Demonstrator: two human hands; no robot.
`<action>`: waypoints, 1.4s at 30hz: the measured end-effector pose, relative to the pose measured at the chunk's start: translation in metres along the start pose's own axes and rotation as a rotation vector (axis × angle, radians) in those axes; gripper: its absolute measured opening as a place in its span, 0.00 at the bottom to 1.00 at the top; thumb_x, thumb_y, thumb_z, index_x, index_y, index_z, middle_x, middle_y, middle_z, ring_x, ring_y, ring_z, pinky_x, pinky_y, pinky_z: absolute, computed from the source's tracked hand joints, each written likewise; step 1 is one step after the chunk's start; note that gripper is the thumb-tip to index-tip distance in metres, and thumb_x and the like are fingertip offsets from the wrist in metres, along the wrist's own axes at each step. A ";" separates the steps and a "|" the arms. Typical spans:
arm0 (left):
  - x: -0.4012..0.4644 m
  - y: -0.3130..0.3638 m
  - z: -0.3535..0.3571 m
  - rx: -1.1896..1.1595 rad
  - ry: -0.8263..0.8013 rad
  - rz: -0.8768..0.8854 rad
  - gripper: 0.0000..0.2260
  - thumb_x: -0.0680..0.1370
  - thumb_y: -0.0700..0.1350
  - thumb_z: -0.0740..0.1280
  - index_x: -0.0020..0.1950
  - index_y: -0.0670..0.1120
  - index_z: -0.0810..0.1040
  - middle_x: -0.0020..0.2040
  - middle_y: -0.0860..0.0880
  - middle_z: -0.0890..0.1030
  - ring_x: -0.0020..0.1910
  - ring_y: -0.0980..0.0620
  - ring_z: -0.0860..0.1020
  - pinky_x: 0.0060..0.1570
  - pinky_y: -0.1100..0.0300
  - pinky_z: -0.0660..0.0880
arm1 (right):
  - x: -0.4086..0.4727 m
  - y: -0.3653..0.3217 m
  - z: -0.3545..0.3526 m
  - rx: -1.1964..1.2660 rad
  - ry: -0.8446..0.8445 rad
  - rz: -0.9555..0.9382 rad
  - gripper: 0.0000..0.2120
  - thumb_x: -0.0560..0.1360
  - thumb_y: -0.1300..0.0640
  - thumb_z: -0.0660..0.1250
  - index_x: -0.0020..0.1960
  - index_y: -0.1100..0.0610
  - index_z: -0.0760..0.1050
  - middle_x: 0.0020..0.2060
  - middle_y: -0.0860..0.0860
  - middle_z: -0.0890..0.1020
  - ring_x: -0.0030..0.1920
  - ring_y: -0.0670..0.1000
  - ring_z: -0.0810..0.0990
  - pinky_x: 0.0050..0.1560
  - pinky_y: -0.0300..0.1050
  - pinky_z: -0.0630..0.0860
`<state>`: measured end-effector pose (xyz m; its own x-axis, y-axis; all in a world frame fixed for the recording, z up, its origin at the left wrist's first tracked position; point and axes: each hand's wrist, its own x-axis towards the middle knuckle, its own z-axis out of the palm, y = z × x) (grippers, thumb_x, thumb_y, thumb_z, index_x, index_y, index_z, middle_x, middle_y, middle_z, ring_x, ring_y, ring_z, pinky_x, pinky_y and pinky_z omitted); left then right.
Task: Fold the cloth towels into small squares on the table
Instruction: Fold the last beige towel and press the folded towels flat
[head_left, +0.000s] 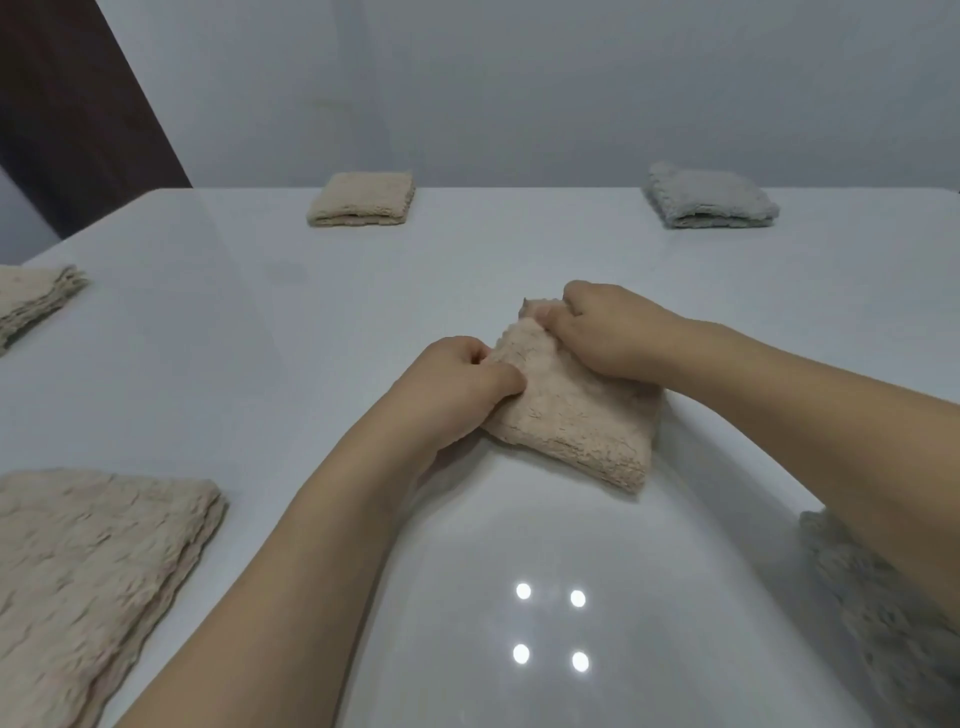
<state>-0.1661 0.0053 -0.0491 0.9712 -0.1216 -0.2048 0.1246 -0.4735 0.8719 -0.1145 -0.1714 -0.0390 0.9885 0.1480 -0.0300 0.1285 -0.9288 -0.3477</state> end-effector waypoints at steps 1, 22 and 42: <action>0.001 0.001 -0.001 0.005 -0.015 -0.024 0.16 0.67 0.53 0.71 0.46 0.42 0.79 0.38 0.48 0.81 0.38 0.47 0.79 0.42 0.55 0.72 | -0.001 0.001 0.002 0.012 0.042 -0.018 0.17 0.82 0.43 0.50 0.50 0.56 0.66 0.49 0.53 0.75 0.47 0.54 0.72 0.46 0.48 0.66; 0.012 0.000 -0.011 -0.362 0.087 0.128 0.11 0.75 0.38 0.70 0.38 0.45 0.69 0.34 0.44 0.72 0.24 0.51 0.67 0.20 0.66 0.61 | 0.014 0.020 0.025 -0.067 0.310 0.023 0.21 0.82 0.41 0.44 0.47 0.56 0.64 0.48 0.56 0.79 0.42 0.55 0.69 0.43 0.49 0.62; 0.020 -0.017 0.012 0.871 0.443 0.562 0.11 0.71 0.37 0.60 0.47 0.51 0.76 0.54 0.49 0.65 0.53 0.45 0.63 0.48 0.54 0.51 | 0.022 0.022 0.027 -0.085 0.365 0.089 0.22 0.81 0.41 0.47 0.54 0.58 0.68 0.51 0.57 0.80 0.50 0.60 0.76 0.45 0.50 0.65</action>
<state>-0.1512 0.0005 -0.0735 0.8527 -0.2710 0.4467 -0.3690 -0.9176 0.1478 -0.0920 -0.1792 -0.0728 0.9573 -0.0511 0.2847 0.0319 -0.9596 -0.2796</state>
